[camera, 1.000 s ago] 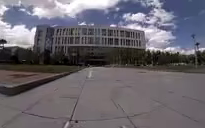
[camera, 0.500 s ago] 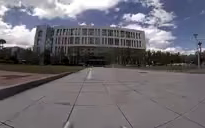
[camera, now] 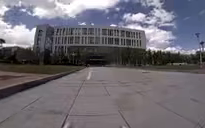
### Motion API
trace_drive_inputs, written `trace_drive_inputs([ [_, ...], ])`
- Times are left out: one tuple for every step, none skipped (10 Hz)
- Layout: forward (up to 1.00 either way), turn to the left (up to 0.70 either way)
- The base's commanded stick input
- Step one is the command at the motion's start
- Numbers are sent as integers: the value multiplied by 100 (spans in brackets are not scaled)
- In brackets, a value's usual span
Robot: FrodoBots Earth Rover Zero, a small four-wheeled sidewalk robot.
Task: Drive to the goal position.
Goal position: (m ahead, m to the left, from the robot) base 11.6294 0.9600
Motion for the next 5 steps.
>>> trace_drive_inputs([
  [70,0],
  [70,0],
  [70,0],
  [70,0],
  [70,0],
])
